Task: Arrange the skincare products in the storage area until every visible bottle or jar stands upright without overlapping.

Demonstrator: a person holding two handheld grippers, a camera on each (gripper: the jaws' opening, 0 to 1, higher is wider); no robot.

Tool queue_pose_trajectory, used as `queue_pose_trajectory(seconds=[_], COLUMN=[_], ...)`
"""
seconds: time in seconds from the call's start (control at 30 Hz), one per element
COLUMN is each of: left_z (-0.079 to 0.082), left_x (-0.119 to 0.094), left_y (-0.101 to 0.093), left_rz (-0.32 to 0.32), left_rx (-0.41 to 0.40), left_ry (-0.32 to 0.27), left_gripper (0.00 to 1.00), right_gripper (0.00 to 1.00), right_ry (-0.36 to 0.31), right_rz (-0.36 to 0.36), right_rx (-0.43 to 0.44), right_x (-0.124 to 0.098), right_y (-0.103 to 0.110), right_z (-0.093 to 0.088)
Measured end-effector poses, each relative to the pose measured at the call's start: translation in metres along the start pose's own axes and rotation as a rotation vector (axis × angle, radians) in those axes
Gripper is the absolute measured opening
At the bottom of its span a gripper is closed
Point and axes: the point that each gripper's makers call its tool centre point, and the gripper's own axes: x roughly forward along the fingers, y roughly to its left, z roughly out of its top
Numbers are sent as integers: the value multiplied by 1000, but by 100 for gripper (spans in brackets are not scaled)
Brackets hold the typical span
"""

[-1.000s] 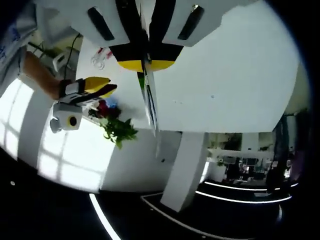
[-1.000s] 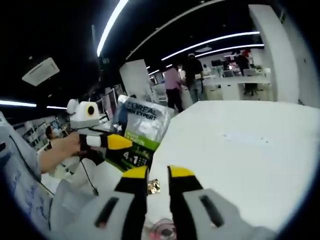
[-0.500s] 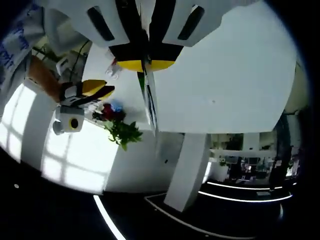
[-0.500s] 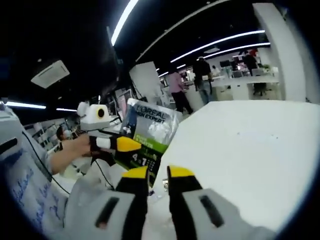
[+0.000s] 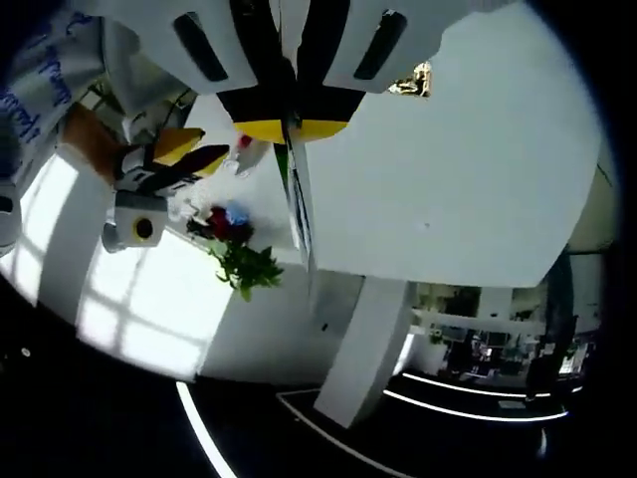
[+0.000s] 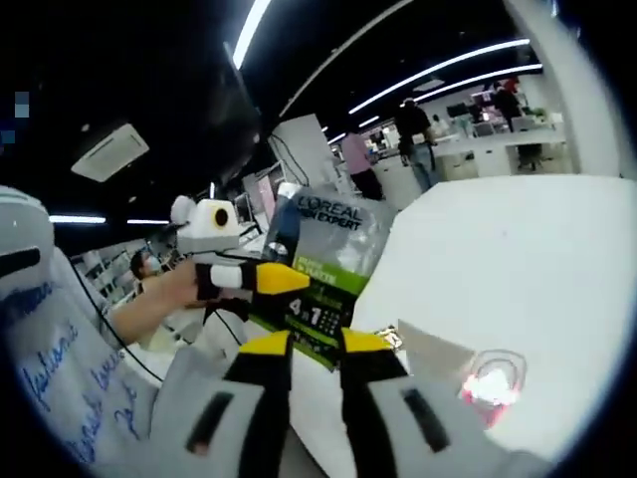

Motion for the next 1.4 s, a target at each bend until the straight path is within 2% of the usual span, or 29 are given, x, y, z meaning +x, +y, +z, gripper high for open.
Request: queue_pose_trajectory(seconds=[0.1,0.27,0.33,0.53,0.77,1.0,1.2,1.4], left_z=[-8,-20,-23,-30,-28,-29,-32,-33], left_x=[-3,-9,-11,-17,-21,-22,-22,-22], left_y=[-3,-9,-11,-24,-31,-31,-26,-18], left_rz=[-8,-15,-17,-68,-124,-126,-108,-79], left_rx=[-30,-49,-53,-102,-181,-207,-206,-211], left_ry=[5,23,24,30,2,-9,-9,-21], left_gripper=[0,0,0,0,0,0,0,0], right_gripper=[19,23,24,29,30,27,23,14], right_ry=[-9,20,22,49,10,-2,9,-6], right_rz=[8,-25,-30,-8,90,151,157,165], right_rx=[50,41,65,106,217,287,288,304], right_x=[4,9,12,22,31,39,45,43], right_y=[5,8,11,17,32,40,42,42], right_z=[-9,-26,-32,-49,-46,-48,-50,-45])
